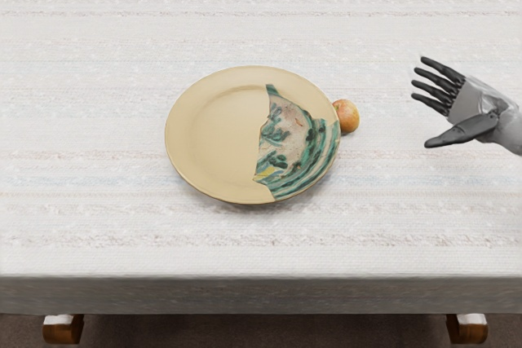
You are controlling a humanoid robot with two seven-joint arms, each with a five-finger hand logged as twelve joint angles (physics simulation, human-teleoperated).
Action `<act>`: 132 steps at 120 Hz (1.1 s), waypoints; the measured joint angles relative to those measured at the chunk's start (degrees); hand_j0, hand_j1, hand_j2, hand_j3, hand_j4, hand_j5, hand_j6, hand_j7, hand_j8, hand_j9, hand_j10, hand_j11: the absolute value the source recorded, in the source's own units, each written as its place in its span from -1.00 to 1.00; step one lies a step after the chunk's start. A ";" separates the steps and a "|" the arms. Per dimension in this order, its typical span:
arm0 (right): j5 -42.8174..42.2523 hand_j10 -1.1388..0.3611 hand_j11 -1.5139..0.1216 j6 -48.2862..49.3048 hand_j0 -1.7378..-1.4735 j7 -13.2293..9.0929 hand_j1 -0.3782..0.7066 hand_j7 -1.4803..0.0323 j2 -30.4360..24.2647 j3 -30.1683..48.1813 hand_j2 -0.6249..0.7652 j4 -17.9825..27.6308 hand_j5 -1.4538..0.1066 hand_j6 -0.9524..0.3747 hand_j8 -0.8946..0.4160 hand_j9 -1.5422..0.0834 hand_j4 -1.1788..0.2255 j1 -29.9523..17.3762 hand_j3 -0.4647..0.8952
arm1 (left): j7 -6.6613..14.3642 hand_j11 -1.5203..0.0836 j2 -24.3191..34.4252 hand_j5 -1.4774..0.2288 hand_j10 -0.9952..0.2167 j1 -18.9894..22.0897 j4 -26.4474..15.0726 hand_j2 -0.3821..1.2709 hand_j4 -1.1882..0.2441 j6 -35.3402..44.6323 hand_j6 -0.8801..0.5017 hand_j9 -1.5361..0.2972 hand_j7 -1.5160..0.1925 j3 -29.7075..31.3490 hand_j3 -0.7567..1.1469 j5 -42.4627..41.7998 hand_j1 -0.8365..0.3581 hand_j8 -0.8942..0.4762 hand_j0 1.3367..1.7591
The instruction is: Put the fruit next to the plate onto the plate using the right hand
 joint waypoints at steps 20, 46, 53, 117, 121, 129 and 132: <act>0.48 0.49 0.82 0.02 -0.40 -0.18 -0.91 0.92 -0.16 -0.01 -0.10 -0.51 0.83 0.41 0.34 0.87 0.65 0.26 -0.32 | 0.00 0.90 0.00 0.73 0.64 0.00 0.00 -0.54 0.66 0.00 0.27 0.68 0.77 0.00 -0.21 -0.02 0.98 0.31 0.52; 4.39 0.49 0.82 0.02 -0.40 -1.20 -0.91 0.92 -1.17 -4.40 -0.10 -0.53 0.83 0.41 0.34 0.87 0.65 4.00 -0.32 | 0.00 0.90 0.00 0.73 0.64 0.00 0.01 -0.54 0.66 0.00 0.27 0.68 0.77 0.00 -0.21 -0.03 0.98 0.31 0.52; 4.97 0.49 0.82 0.02 -0.40 -1.99 -0.91 0.92 -1.20 -6.76 -0.10 -0.46 0.83 0.41 0.34 0.87 0.65 6.04 -0.32 | 0.00 0.90 0.00 0.73 0.64 0.00 0.00 -0.54 0.66 0.00 0.27 0.68 0.77 0.00 -0.21 -0.01 0.98 0.31 0.52; 0.71 0.48 0.81 -28.25 -0.40 -19.88 -0.89 0.91 -4.20 -42.49 -0.11 14.93 0.82 0.40 0.33 0.86 0.64 42.29 -0.32 | 0.00 0.90 0.00 0.73 0.64 0.00 0.00 -0.54 0.66 0.00 0.27 0.68 0.77 0.00 -0.21 0.00 0.98 0.31 0.52; 0.50 0.48 0.81 -30.34 -0.40 -19.98 -0.89 0.91 -2.37 -44.44 -0.11 14.43 0.82 0.40 0.33 0.86 0.64 43.65 -0.32 | 0.00 0.90 0.00 0.73 0.64 0.00 0.00 -0.54 0.66 0.00 0.27 0.68 0.77 0.01 -0.21 0.01 0.98 0.31 0.52; 0.22 0.48 0.81 -33.78 -0.40 -22.03 -0.89 0.91 1.68 -49.61 -0.11 13.20 0.82 0.39 0.32 0.86 0.64 46.91 -0.32 | 0.00 0.90 0.00 0.73 0.64 0.00 0.00 -0.54 0.66 0.00 0.27 0.68 0.77 0.01 -0.21 -0.01 0.98 0.31 0.52; 0.17 0.48 0.81 -34.70 -0.40 -23.17 -0.89 0.91 3.18 -51.95 -0.11 12.90 0.82 0.39 0.32 0.86 0.64 48.43 -0.32 | 0.00 0.90 0.00 0.73 0.64 0.00 0.00 -0.54 0.66 0.00 0.27 0.68 0.77 0.01 -0.21 -0.02 0.98 0.31 0.52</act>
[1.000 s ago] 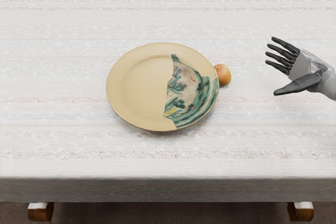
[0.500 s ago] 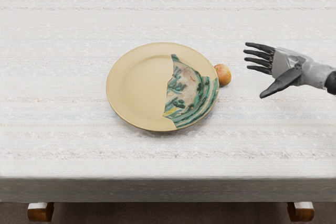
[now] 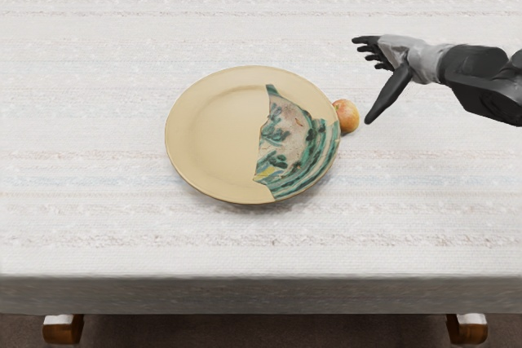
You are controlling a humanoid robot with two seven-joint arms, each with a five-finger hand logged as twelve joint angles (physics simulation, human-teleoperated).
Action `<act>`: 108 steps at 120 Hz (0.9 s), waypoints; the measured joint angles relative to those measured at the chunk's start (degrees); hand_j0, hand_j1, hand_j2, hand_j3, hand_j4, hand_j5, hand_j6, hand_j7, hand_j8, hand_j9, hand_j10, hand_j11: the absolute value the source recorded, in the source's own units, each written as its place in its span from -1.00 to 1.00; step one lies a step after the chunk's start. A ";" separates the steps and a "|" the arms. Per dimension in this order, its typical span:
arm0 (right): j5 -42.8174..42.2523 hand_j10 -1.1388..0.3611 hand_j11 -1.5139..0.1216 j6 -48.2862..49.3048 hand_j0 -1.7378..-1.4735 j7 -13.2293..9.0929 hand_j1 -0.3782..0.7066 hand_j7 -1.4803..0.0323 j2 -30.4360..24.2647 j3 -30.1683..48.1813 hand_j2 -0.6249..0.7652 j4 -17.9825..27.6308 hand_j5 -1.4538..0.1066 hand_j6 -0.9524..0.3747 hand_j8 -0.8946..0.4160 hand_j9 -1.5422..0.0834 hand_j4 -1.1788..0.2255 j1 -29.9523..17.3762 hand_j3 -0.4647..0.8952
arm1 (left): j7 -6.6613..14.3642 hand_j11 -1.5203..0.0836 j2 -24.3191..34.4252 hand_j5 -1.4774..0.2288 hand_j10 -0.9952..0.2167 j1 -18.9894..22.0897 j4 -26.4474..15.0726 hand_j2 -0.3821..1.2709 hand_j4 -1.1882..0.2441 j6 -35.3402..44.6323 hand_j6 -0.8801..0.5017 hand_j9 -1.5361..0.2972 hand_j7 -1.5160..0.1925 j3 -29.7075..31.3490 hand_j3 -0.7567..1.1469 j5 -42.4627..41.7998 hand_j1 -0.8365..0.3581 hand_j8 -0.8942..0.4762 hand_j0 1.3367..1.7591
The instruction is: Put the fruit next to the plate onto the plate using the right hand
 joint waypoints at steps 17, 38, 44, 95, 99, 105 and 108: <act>-0.14 0.48 0.81 -2.19 -0.40 -9.67 -0.89 0.91 6.11 -9.91 -0.11 -1.15 0.82 0.39 0.32 0.85 0.64 6.62 -0.32 | 0.00 0.90 0.00 0.73 0.64 0.00 0.00 -0.54 0.66 0.00 0.27 0.68 0.77 0.01 -0.21 0.00 0.98 0.31 0.52; -1.27 0.48 0.80 -3.17 -0.40 -13.63 -0.88 0.91 16.24 -12.56 -0.11 -9.62 0.81 0.39 0.32 0.85 0.63 9.06 -0.32 | 0.00 0.90 0.00 0.73 0.64 0.00 0.00 -0.54 0.66 0.00 0.27 0.68 0.77 0.01 -0.21 0.00 0.98 0.31 0.52; -1.49 0.47 0.80 -3.27 -0.40 -13.94 -0.87 0.90 18.05 -12.81 -0.11 -11.29 0.81 0.38 0.31 0.84 0.63 9.03 -0.32 | 0.00 0.90 0.00 0.73 0.64 0.00 -0.01 -0.54 0.66 0.00 0.27 0.68 0.77 0.01 -0.21 0.00 0.98 0.31 0.52; -1.85 0.26 0.54 -2.83 -0.40 -14.65 -0.51 0.62 23.75 -17.93 -0.16 -18.14 0.54 0.14 0.06 0.58 0.40 6.90 -0.32 | 0.00 0.90 0.00 0.73 0.64 0.00 0.00 -0.54 0.66 0.00 0.27 0.68 0.77 0.01 -0.21 0.00 0.98 0.31 0.52; -1.85 0.25 0.53 -2.62 -0.40 -14.90 -0.50 0.61 24.31 -18.79 -0.16 -18.69 0.53 0.13 0.05 0.57 0.39 6.95 -0.32 | 0.00 0.90 0.00 0.73 0.64 0.00 0.00 -0.54 0.66 0.00 0.27 0.68 0.77 0.01 -0.21 0.00 0.98 0.31 0.52; -1.85 0.24 0.52 -2.24 -0.40 -15.56 -0.49 0.60 25.16 -19.87 -0.16 -19.36 0.52 0.12 0.04 0.56 0.38 7.12 -0.32 | 0.00 0.90 0.00 0.73 0.64 0.00 0.00 -0.54 0.66 0.00 0.27 0.68 0.77 0.01 -0.20 0.00 0.98 0.31 0.52; -1.85 0.24 0.52 -2.04 -0.40 -15.81 -0.48 0.60 25.47 -20.29 -0.16 -19.59 0.51 0.11 0.04 0.56 0.38 7.19 -0.32 | 0.00 0.90 0.00 0.73 0.64 0.00 0.01 -0.54 0.66 0.00 0.27 0.68 0.77 0.01 -0.20 0.01 0.98 0.31 0.52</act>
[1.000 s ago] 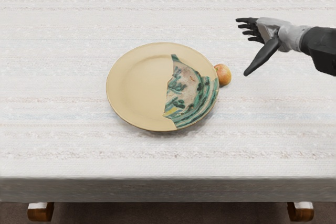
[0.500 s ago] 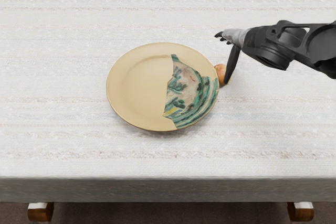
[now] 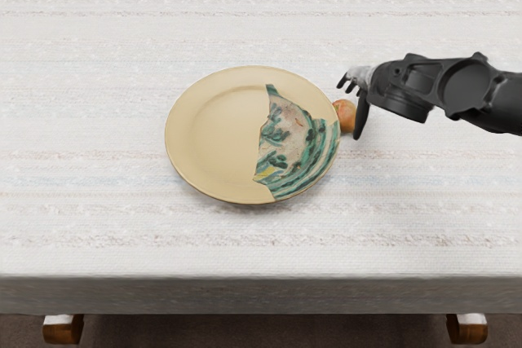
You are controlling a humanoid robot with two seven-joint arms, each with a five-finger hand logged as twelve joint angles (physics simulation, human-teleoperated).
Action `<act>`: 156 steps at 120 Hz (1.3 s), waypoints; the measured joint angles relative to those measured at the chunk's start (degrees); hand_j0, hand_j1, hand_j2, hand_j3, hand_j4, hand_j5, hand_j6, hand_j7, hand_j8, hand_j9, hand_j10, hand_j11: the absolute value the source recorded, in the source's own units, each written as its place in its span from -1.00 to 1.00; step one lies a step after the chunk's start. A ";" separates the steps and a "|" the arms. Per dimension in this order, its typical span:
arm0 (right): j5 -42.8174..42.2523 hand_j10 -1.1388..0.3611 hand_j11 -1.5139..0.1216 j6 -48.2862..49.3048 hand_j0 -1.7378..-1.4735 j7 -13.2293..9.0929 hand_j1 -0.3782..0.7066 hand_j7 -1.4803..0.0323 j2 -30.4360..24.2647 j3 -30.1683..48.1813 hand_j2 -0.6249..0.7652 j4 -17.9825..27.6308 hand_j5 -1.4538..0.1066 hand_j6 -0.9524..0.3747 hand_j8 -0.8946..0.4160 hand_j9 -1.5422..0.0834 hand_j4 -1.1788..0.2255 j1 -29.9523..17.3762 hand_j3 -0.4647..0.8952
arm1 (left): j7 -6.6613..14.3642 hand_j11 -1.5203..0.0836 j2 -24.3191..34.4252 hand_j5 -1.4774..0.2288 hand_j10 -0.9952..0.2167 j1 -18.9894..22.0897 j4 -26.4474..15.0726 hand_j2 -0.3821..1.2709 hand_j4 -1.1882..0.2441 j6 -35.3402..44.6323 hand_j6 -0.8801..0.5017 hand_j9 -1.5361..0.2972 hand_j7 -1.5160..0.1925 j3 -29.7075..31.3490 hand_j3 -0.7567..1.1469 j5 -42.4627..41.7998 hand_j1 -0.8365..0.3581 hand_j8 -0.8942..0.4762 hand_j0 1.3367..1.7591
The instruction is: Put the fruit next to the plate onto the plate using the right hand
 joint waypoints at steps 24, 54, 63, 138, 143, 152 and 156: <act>0.00 0.17 0.44 0.91 -0.40 -0.79 -0.38 0.52 1.01 -1.50 -0.17 -1.46 0.43 0.04 -0.03 0.49 0.31 0.14 -0.32 | 0.00 0.90 0.00 0.73 0.64 0.00 0.00 -0.54 0.66 0.00 0.27 0.68 0.77 0.00 -0.20 -0.01 0.98 0.31 0.52; 0.00 0.14 0.41 1.05 -0.40 -0.79 -0.33 0.48 5.93 -1.34 -0.18 -7.32 0.40 0.01 -0.06 0.45 0.28 -0.46 -0.32 | 0.00 0.90 0.00 0.73 0.64 0.00 0.00 -0.54 0.66 0.00 0.27 0.68 0.77 0.00 -0.20 -0.01 0.98 0.31 0.52; 0.00 0.14 0.40 1.06 -0.40 -0.75 -0.32 0.47 6.37 -1.36 -0.18 -8.11 0.39 0.01 -0.07 0.45 0.27 -0.99 -0.32 | 0.00 0.90 0.00 0.73 0.64 0.00 0.00 -0.54 0.66 0.00 0.27 0.68 0.77 0.00 -0.20 -0.01 0.98 0.31 0.52; -0.01 0.00 0.20 1.13 -0.39 -0.66 0.01 0.28 6.93 -1.20 -0.21 -9.98 0.18 -0.16 -0.22 0.24 0.13 -3.06 -0.32 | 0.00 0.90 0.00 0.73 0.64 0.00 0.00 -0.54 0.66 0.00 0.27 0.68 0.77 0.00 -0.21 -0.01 0.98 0.31 0.52; -0.02 -0.01 0.18 1.13 -0.38 -0.66 0.02 0.26 6.93 -1.19 -0.24 -10.05 0.16 -0.18 -0.23 0.22 0.11 -3.18 -0.32 | 0.00 0.90 0.00 0.73 0.64 0.00 -0.01 -0.54 0.66 0.00 0.27 0.68 0.77 0.00 -0.21 -0.02 0.98 0.31 0.52; -0.17 -0.05 0.16 1.06 -0.37 -0.67 0.04 0.23 6.94 -1.12 -0.15 -10.13 0.15 -0.18 -0.23 0.20 0.07 -3.38 -0.32 | 0.00 0.90 0.00 0.73 0.64 0.00 -0.01 -0.54 0.66 0.00 0.27 0.68 0.77 0.00 -0.21 -0.02 0.98 0.31 0.52; -0.23 -0.06 0.16 1.01 -0.37 -0.67 0.04 0.21 6.94 -1.11 -0.13 -10.16 0.15 -0.18 -0.23 0.20 0.05 -3.44 -0.32 | 0.00 0.90 0.00 0.73 0.64 0.00 -0.01 -0.54 0.66 0.00 0.27 0.68 0.77 0.00 -0.21 -0.01 0.98 0.31 0.52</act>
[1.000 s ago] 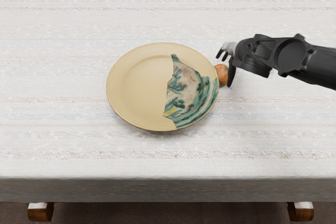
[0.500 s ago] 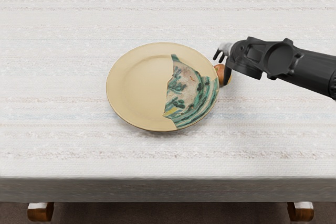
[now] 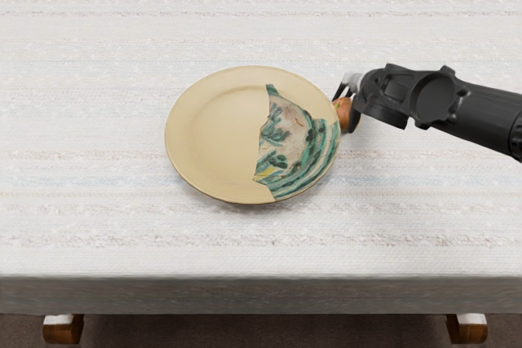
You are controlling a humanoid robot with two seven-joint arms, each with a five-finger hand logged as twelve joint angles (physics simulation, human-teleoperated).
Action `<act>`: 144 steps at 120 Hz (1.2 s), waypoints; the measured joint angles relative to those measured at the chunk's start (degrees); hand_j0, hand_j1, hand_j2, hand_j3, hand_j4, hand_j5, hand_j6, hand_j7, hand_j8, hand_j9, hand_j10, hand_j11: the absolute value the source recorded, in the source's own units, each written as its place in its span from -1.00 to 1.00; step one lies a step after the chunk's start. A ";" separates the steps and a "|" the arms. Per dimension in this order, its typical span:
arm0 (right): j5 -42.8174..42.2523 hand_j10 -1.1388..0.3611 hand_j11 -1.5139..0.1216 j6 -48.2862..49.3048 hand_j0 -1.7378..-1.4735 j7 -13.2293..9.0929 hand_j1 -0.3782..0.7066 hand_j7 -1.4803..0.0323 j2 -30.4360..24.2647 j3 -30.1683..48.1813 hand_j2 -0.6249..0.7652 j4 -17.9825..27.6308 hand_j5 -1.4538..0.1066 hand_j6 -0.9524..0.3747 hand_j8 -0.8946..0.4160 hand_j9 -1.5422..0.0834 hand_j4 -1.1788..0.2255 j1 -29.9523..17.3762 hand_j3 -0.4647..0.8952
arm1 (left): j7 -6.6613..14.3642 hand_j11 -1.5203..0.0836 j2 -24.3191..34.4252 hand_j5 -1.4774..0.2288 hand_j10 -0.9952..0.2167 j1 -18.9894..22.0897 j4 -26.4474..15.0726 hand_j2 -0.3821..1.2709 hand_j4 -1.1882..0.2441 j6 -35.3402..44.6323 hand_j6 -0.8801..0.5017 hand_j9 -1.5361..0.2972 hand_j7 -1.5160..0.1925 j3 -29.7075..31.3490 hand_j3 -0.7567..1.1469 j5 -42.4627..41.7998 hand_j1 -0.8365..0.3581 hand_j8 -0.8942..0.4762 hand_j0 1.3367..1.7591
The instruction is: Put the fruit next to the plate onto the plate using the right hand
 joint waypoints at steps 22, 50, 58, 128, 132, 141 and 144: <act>0.13 -0.11 0.11 0.00 -0.36 0.01 0.04 0.15 0.00 0.41 -0.12 -0.02 0.10 -0.13 -0.20 0.15 0.01 -0.13 -0.32 | 0.00 0.90 0.00 0.73 0.64 0.00 0.00 -0.54 0.66 0.00 0.27 0.68 0.77 0.00 -0.21 0.01 0.98 0.31 0.52; 0.29 -0.18 0.01 0.13 -0.37 0.02 0.04 0.06 -0.05 0.87 0.00 0.02 0.00 -0.17 -0.25 0.05 -0.05 -0.17 -0.32 | 0.00 0.90 0.00 0.73 0.64 0.00 0.00 -0.54 0.66 0.00 0.27 0.68 0.77 0.00 -0.21 0.00 0.98 0.31 0.52; 0.31 -0.20 -0.02 0.20 -0.37 0.02 0.03 0.03 -0.09 0.90 0.05 0.02 -0.03 -0.19 -0.27 0.03 -0.07 -0.15 -0.32 | 0.00 0.90 0.00 0.73 0.64 0.00 0.01 -0.54 0.66 0.00 0.27 0.68 0.77 0.00 -0.21 0.02 0.98 0.31 0.52; 0.52 -0.37 -0.26 4.50 -0.36 -0.03 0.05 -0.21 -6.03 4.66 0.30 -0.39 -0.29 -0.20 -0.30 -0.22 -0.09 2.02 -0.32 | 0.00 0.90 0.00 0.73 0.64 0.00 -0.01 -0.54 0.66 0.00 0.27 0.68 0.77 0.00 -0.21 0.01 0.98 0.31 0.52; 0.56 -0.37 -0.27 5.03 -0.36 -0.02 0.05 -0.22 -6.22 5.03 0.32 -0.38 -0.29 -0.21 -0.32 -0.22 -0.10 2.58 -0.32 | 0.00 0.90 0.00 0.73 0.64 0.00 -0.01 -0.54 0.66 0.00 0.27 0.68 0.77 0.00 -0.21 0.00 0.98 0.31 0.52; 0.74 -0.38 -0.29 5.90 -0.36 -0.03 0.03 -0.23 -6.46 5.86 0.30 -0.32 -0.31 -0.22 -0.32 -0.24 -0.11 3.55 -0.32 | 0.00 0.90 0.00 0.73 0.64 0.00 -0.01 -0.54 0.66 0.00 0.27 0.68 0.77 0.00 -0.21 0.01 0.98 0.31 0.52; 0.77 -0.38 -0.29 6.50 -0.36 -0.03 0.03 -0.23 -6.55 6.73 0.30 -0.29 -0.31 -0.22 -0.32 -0.24 -0.11 3.77 -0.32 | 0.00 0.90 0.00 0.73 0.64 0.00 -0.01 -0.54 0.66 0.00 0.27 0.68 0.77 0.00 -0.21 0.01 0.98 0.31 0.52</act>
